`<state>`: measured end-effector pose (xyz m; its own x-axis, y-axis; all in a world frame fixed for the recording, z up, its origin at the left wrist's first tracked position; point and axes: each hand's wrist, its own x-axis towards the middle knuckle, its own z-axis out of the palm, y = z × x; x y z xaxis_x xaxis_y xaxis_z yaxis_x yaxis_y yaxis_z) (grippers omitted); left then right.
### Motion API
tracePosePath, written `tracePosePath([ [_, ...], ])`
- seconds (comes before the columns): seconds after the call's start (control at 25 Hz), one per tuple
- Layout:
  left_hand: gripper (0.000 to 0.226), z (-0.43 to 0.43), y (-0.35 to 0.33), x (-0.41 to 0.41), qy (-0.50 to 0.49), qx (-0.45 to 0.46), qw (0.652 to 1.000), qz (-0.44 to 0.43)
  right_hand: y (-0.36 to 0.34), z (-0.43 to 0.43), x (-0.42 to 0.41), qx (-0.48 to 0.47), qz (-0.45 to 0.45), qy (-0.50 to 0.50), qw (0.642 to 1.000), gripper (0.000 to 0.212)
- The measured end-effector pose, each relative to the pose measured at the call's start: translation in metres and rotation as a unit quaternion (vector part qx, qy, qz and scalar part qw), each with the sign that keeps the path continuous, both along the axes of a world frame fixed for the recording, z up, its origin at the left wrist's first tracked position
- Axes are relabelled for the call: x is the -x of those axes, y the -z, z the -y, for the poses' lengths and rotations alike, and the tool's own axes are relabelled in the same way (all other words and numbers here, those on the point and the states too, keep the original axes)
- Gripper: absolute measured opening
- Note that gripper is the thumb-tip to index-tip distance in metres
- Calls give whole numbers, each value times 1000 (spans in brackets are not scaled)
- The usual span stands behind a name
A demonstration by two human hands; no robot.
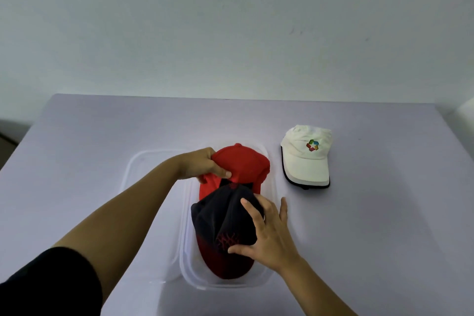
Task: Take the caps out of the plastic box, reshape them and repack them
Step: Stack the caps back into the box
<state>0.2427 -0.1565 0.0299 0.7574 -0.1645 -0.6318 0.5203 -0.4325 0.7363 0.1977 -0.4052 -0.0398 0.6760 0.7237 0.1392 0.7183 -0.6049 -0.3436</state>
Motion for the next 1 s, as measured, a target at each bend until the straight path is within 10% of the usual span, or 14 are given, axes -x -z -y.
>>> tracePosePath([
  [0.36,47,12,23,16,-64,41,991,-107,-2,-4,-9,57,-115,31,991,94],
  [0.64,30,13,21,9,-29,-186,982,32,-27,-15,-73,51,-229,74,969,93],
  [1.0,33,18,31,25,-18,-233,967,102,-34,-22,-75,163,-167,89,968,96],
])
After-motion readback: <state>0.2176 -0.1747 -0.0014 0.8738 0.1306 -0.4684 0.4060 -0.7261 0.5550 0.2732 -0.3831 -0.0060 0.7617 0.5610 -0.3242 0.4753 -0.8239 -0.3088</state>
